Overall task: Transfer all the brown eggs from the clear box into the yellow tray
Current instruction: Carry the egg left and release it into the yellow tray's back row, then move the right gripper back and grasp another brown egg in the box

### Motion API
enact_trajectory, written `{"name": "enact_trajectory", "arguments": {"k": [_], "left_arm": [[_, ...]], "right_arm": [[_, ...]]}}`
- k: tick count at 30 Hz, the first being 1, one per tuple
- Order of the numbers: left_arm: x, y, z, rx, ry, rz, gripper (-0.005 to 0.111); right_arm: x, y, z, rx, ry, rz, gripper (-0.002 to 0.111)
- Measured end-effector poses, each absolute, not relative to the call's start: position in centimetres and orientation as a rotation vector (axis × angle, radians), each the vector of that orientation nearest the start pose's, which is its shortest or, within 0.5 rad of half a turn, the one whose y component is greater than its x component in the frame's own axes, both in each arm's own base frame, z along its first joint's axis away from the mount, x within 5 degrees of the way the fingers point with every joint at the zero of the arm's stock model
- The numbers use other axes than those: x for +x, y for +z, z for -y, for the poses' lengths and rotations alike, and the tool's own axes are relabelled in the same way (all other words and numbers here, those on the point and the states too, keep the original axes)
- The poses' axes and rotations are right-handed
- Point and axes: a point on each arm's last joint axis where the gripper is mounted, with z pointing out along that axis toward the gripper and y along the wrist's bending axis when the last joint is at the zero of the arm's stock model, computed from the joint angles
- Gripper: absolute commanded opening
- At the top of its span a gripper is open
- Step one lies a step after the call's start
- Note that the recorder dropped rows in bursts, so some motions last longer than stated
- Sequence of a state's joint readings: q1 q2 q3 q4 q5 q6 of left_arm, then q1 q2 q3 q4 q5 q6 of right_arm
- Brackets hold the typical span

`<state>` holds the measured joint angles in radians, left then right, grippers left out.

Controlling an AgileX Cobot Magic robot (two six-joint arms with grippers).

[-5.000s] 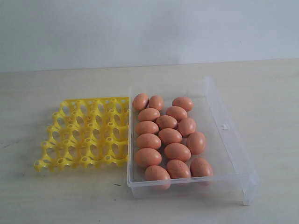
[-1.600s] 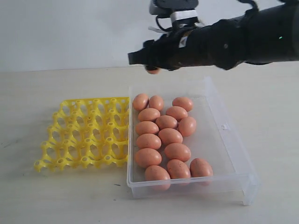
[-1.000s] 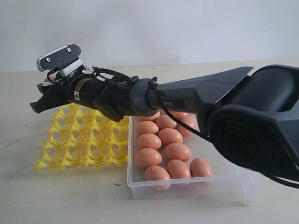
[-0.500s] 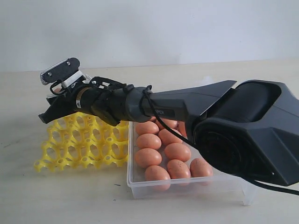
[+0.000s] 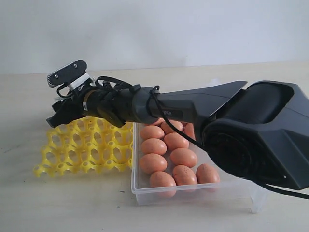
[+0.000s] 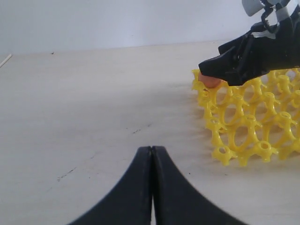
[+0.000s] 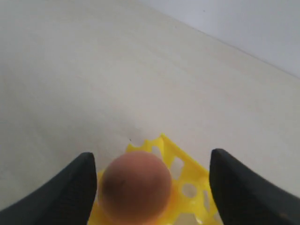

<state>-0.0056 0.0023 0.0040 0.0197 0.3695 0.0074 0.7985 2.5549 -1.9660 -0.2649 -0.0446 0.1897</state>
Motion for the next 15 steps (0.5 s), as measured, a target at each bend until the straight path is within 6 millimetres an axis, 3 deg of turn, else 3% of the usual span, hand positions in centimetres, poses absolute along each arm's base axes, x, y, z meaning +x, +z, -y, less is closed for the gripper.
{"name": "enact_trajectory", "arguments": {"k": [1,4,5,7,9,11,15], "left_arm": [[5.3,17.8,0.0,0.024,0.021,-1.859,0.000],[5.3,17.8,0.0,0.024,0.021,-1.859,0.000],[5.3,17.8,0.0,0.024,0.021,-1.859,0.000],[5.3,17.8,0.0,0.024,0.021,-1.859,0.000],[5.3,17.8,0.0,0.024,0.021,-1.859,0.000],[5.3,17.8,0.0,0.024,0.021,-1.859,0.000],[5.3,17.8,0.0,0.024,0.021,-1.859,0.000]], "right_arm": [[39.6,11.0,-40.6,-0.884,0.444,-1.893,0.063],[38.8,17.0,-38.6,-0.894,0.300,-2.069,0.061],[37.9,19.6,-37.1,-0.902,0.200,-2.200,0.061],[36.3,22.9,-34.0,-0.876,0.044,-2.419,0.061],[35.4,24.6,-30.7,-0.800,-0.092,-2.617,0.061],[35.4,24.5,-28.2,-0.725,-0.163,-2.720,0.061],[35.1,22.9,-26.1,-0.645,-0.191,-2.836,0.061]]}}
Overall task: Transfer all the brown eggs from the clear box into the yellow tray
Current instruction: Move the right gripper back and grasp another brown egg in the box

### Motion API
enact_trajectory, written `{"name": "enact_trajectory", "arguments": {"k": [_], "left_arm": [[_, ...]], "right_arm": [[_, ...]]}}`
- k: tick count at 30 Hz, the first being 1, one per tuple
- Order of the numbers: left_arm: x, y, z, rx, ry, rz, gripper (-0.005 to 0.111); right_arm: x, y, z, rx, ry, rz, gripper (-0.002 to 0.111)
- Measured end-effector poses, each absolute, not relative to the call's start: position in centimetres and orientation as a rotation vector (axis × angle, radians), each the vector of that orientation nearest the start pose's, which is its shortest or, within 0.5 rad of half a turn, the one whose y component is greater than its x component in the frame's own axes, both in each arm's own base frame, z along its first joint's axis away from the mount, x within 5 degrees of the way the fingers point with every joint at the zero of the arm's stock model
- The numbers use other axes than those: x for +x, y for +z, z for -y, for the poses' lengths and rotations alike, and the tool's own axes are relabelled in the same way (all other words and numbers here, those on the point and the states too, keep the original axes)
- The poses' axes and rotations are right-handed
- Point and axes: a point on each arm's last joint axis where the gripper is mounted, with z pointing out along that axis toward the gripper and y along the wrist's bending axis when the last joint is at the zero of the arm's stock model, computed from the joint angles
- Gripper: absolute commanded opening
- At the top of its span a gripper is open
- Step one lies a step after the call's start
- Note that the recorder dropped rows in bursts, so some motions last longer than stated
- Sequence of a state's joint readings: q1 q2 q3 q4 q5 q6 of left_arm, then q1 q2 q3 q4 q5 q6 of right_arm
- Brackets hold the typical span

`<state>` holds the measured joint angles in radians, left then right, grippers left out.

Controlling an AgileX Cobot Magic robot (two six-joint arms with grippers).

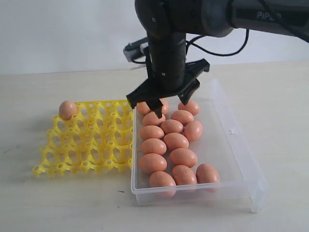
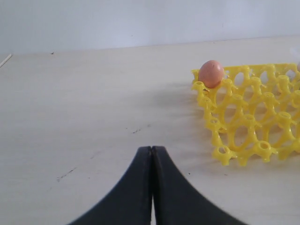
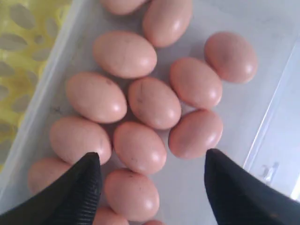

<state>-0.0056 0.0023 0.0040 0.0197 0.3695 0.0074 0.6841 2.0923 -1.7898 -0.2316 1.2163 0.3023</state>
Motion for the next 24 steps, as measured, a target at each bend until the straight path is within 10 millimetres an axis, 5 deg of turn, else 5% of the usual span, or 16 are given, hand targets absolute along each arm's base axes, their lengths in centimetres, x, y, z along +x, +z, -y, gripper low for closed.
{"name": "enact_trajectory", "arguments": {"k": [3,11,19,24], "left_arm": [[5.3,17.8,0.0,0.024,0.021,-1.859,0.000],[5.3,17.8,0.0,0.024,0.021,-1.859,0.000],[5.3,17.8,0.0,0.024,0.021,-1.859,0.000],[5.3,17.8,0.0,0.024,0.021,-1.859,0.000]], "right_arm": [[34.3,20.8,-25.3,-0.689,-0.181,-2.933,0.060],[33.8,18.5,-24.8,-1.341,-0.238,-2.813,0.058],[34.1,18.4,-24.4,-1.425,-0.258,-2.777,0.058],[34.3,16.6,-24.8,-1.442,-0.233,-2.802,0.058]]}}
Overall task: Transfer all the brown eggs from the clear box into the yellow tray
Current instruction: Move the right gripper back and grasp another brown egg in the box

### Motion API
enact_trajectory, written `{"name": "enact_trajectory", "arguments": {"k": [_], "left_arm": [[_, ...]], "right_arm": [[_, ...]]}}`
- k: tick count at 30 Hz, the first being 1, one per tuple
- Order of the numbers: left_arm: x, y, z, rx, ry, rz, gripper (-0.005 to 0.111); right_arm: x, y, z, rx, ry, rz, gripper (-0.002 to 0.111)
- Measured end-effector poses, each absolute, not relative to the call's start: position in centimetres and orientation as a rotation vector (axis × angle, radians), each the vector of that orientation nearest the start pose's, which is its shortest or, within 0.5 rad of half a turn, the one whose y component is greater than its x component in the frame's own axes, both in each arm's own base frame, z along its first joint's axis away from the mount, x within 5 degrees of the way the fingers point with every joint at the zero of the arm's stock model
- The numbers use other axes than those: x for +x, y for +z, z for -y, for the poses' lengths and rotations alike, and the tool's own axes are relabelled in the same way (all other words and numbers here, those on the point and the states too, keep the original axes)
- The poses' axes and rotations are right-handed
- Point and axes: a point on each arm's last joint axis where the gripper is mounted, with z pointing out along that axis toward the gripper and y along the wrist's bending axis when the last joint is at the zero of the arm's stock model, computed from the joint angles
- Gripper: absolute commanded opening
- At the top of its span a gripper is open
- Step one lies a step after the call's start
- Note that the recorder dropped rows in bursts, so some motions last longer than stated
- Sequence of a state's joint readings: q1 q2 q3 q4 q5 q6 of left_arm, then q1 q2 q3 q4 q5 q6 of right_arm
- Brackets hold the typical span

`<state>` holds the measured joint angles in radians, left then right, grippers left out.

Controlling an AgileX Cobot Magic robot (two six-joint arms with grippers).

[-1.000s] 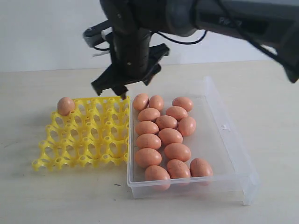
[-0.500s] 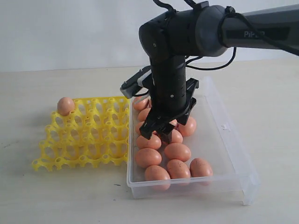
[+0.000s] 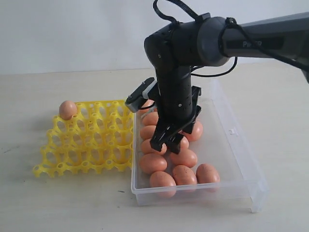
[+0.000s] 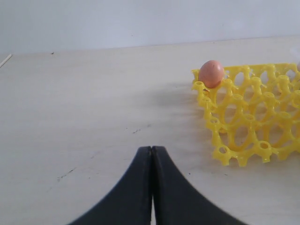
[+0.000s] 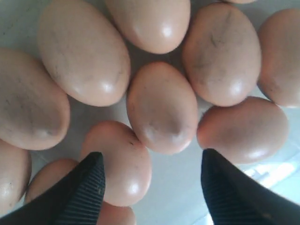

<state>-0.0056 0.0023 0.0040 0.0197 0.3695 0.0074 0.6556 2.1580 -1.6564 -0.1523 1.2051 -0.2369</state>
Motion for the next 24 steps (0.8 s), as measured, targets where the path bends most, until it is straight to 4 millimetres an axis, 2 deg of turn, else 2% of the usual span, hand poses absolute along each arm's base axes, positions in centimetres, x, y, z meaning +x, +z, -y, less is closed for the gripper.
{"name": "enact_trajectory", "arguments": {"k": [7,11,13,18,21,24], "left_arm": [[5.3,17.8,0.0,0.024,0.021,-1.859,0.000],[5.3,17.8,0.0,0.024,0.021,-1.859,0.000],[5.3,17.8,0.0,0.024,0.021,-1.859,0.000],[5.3,17.8,0.0,0.024,0.021,-1.859,0.000],[5.3,17.8,0.0,0.024,0.021,-1.859,0.000],[5.3,17.8,0.0,0.024,0.021,-1.859,0.000]], "right_arm": [[34.9,14.3,-25.5,-1.424,-0.174,-2.786,0.058],[35.3,13.0,-25.5,-1.449,-0.218,-2.766,0.054],[35.5,12.4,-25.4,-1.465,-0.245,-2.763,0.043],[35.5,12.1,-25.4,-1.470,-0.254,-2.760,0.000],[35.6,12.7,-25.4,-1.461,-0.249,-2.737,0.000],[35.8,14.5,-25.5,-1.443,-0.231,-2.676,0.000]]}}
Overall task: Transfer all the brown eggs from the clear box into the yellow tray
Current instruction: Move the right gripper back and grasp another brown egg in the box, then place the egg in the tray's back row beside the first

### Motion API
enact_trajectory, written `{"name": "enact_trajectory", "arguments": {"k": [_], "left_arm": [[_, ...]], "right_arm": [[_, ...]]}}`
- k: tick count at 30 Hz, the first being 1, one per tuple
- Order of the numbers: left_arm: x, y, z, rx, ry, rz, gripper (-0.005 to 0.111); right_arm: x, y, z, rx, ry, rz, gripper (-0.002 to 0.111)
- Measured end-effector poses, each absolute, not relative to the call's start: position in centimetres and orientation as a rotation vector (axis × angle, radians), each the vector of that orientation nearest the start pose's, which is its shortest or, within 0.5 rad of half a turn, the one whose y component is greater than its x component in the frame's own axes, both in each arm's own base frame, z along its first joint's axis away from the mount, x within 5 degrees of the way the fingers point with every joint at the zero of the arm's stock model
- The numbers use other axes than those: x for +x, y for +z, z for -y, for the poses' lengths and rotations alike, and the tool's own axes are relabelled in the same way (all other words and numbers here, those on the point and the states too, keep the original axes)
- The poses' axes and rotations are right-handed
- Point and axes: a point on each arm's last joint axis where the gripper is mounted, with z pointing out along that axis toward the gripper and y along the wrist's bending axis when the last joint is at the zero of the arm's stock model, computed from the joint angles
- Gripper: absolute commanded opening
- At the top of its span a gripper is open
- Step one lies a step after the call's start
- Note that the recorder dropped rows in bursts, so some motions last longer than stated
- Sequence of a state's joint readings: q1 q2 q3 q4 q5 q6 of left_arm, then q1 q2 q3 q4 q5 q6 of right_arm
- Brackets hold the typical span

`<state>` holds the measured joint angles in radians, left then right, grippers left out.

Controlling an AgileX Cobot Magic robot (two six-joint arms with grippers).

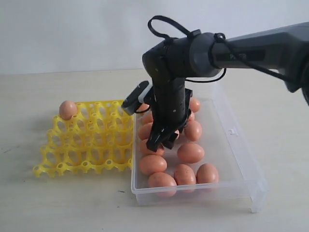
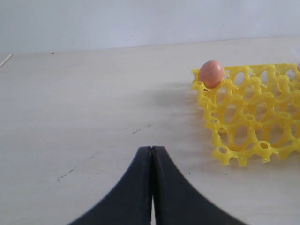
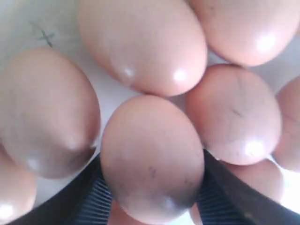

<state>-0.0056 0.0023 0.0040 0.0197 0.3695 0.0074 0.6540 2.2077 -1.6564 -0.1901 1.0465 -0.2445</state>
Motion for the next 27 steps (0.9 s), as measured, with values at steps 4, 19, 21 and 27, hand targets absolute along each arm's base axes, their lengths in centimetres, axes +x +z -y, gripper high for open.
{"name": "enact_trajectory", "arguments": {"k": [4,19,21,27], "left_arm": [[5.3,17.8,0.0,0.024,0.021,-1.859,0.000],[5.3,17.8,0.0,0.024,0.021,-1.859,0.000],[5.3,17.8,0.0,0.024,0.021,-1.859,0.000],[5.3,17.8,0.0,0.024,0.021,-1.859,0.000]], "right_arm": [[36.1,18.1,-26.0,-1.367,-0.154,-2.523,0.000],[38.2,18.0,-34.4,-0.918,0.351,-1.912,0.000],[38.4,16.6,-34.9,-0.848,0.385,-1.906,0.000],[38.9,12.8,-35.6,-0.677,0.480,-1.925,0.000]]}}
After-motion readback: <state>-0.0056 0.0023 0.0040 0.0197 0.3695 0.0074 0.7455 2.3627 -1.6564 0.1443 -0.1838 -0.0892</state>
